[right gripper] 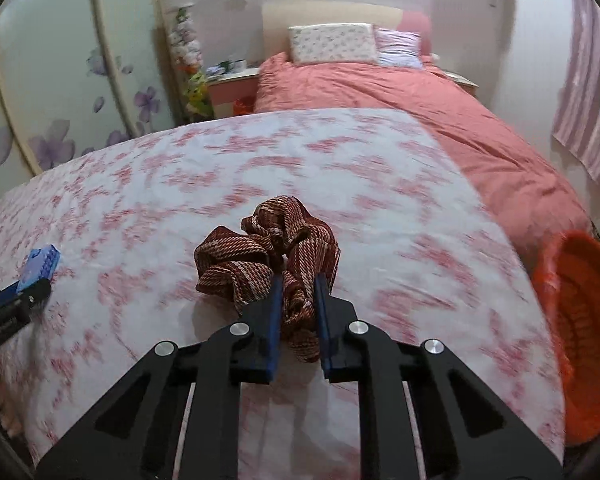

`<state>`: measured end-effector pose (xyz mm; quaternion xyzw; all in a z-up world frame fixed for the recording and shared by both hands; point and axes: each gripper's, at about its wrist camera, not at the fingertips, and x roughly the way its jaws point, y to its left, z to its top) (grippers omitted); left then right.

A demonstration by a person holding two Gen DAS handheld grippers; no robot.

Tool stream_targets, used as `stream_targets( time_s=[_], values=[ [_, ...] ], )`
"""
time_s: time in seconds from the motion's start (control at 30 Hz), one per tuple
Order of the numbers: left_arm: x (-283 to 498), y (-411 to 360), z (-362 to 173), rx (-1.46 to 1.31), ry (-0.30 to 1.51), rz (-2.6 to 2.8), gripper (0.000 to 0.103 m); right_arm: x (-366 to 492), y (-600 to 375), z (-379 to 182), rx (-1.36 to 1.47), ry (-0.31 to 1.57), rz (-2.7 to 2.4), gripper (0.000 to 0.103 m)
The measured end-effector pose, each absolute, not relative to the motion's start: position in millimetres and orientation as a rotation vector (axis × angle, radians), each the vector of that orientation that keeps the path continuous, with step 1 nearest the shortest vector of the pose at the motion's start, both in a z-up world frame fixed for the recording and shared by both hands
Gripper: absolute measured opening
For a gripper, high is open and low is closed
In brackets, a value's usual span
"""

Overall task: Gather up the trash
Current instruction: 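Grasp the brown striped cloth with the right gripper while the left holds the tissue pack, then carry the cloth and tissue pack over the orange basket and open both grippers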

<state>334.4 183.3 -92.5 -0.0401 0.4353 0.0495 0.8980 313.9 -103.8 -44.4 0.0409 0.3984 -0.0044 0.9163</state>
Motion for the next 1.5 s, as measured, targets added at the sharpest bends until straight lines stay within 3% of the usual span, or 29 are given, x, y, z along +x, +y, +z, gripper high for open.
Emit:
stream_targets(
  time_s=[0.6, 1.5],
  values=[
    [312, 146, -66, -0.077, 0.842, 0.020, 0.051, 256, -156, -19, 0.156, 0.738, -0.070, 0.016],
    [252, -31, 6, 0.051, 0.710, -0.320, 0.051, 177, -234, 18, 0.200, 0.588, -0.258, 0.016]
  ],
)
